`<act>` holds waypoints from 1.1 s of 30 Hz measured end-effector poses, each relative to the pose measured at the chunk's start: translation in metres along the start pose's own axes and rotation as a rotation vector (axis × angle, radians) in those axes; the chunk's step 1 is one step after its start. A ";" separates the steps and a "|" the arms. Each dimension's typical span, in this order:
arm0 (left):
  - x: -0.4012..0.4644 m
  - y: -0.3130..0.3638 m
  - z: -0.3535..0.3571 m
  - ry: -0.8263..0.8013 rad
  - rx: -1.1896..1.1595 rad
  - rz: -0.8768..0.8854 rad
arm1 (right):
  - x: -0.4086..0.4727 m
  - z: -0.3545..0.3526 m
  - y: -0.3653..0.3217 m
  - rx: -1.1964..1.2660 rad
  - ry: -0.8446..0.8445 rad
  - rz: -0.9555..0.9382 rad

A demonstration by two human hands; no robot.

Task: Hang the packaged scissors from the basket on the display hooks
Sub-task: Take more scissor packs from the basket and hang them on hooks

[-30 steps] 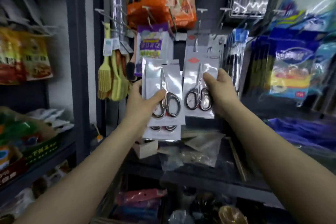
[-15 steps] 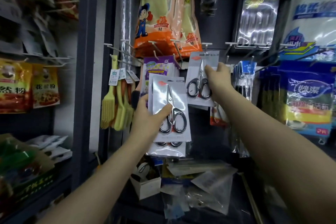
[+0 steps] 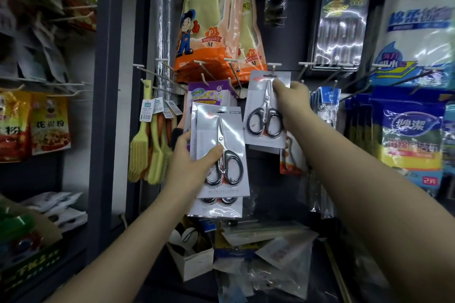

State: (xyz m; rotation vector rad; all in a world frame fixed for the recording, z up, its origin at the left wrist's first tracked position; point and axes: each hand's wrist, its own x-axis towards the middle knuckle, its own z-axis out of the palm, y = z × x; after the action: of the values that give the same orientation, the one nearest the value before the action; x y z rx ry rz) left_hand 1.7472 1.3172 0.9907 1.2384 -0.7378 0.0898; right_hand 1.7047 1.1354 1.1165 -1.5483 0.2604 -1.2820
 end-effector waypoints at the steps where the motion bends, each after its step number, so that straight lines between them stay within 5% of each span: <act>1: 0.000 -0.001 -0.001 0.000 0.003 -0.004 | 0.002 0.000 -0.002 0.027 0.007 0.050; 19: -0.004 -0.016 -0.003 0.017 0.045 -0.039 | 0.018 0.000 -0.016 0.187 -0.082 0.259; 27: -0.006 -0.029 -0.004 0.029 0.014 -0.096 | 0.035 0.002 0.012 -0.480 0.020 0.044; 33: -0.005 -0.035 -0.010 0.067 -0.014 -0.122 | 0.031 0.016 0.038 -0.506 0.136 0.032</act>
State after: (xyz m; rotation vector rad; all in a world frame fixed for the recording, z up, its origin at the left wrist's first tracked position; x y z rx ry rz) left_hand 1.7631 1.3154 0.9579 1.2581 -0.6032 0.0259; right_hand 1.7461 1.1063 1.1062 -1.8666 0.7397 -1.3638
